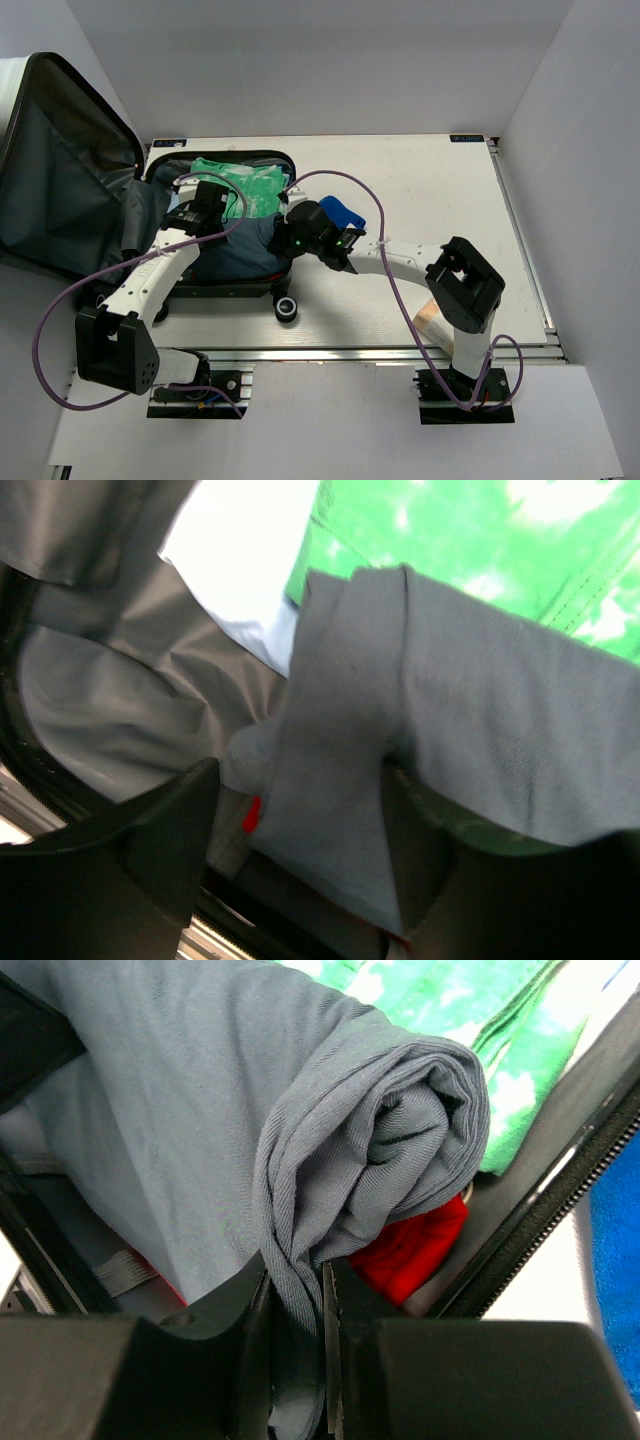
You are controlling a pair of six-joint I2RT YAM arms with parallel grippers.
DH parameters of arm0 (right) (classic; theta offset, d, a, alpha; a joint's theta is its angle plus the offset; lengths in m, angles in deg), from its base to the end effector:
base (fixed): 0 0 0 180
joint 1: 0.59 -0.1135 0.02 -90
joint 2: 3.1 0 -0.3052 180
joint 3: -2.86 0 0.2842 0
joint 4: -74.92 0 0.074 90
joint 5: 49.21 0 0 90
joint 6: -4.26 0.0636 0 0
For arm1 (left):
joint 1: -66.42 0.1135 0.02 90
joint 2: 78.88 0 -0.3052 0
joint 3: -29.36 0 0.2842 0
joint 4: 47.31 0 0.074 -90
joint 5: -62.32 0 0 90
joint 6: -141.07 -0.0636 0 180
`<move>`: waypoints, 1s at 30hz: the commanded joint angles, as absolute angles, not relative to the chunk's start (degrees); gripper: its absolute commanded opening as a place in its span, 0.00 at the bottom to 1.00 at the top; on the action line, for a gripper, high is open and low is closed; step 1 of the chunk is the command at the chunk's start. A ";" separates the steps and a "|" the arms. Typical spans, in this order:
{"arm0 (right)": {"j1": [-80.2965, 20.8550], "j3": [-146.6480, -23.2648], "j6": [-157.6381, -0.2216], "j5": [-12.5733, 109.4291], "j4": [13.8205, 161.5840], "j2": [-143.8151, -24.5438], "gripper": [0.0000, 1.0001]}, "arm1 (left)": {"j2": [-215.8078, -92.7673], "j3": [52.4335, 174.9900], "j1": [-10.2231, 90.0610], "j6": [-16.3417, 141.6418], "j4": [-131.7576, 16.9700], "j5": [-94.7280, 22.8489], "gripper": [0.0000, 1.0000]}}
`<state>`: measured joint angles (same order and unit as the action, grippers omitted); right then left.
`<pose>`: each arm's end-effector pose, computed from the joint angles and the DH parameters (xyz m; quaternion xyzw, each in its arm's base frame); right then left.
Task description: Pack the luggage
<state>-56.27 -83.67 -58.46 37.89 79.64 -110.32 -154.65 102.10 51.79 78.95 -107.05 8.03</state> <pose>0.2848 0.4115 0.2456 -0.1942 0.8225 0.3377 0.4143 0.2864 -0.0364 0.2826 -0.1784 0.9106 0.1965 0.3168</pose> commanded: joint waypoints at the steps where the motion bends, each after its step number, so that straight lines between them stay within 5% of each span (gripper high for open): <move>1: -56.41 -82.88 -59.02 35.34 82.44 -107.78 0.21 | -152.19 106.22 52.09 81.22 -109.68 10.64 0.77; 5: -56.40 -87.79 -62.79 32.80 88.92 -106.55 0.57 | -150.52 109.65 52.09 81.39 -112.14 10.47 0.82; 10: -56.40 -91.85 -64.82 27.87 94.14 -103.65 0.73 | -148.32 111.59 52.09 80.69 -111.53 7.14 0.98; 17: -56.84 -95.71 -66.76 30.49 96.51 -103.64 0.72 | -151.21 109.57 52.09 80.95 -107.84 1.95 0.95; 25: -57.28 -105.63 -67.55 39.82 99.04 -115.59 0.47 | -156.04 106.76 52.09 80.87 -100.20 -0.69 0.89; 30: -56.67 -104.78 -61.23 34.91 101.08 -120.87 0.44 | -163.77 106.67 53.15 81.22 -98.26 -3.59 0.88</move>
<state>-57.19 -104.76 -64.99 37.50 97.76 -119.24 -160.99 107.02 52.51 80.70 -100.71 -1.09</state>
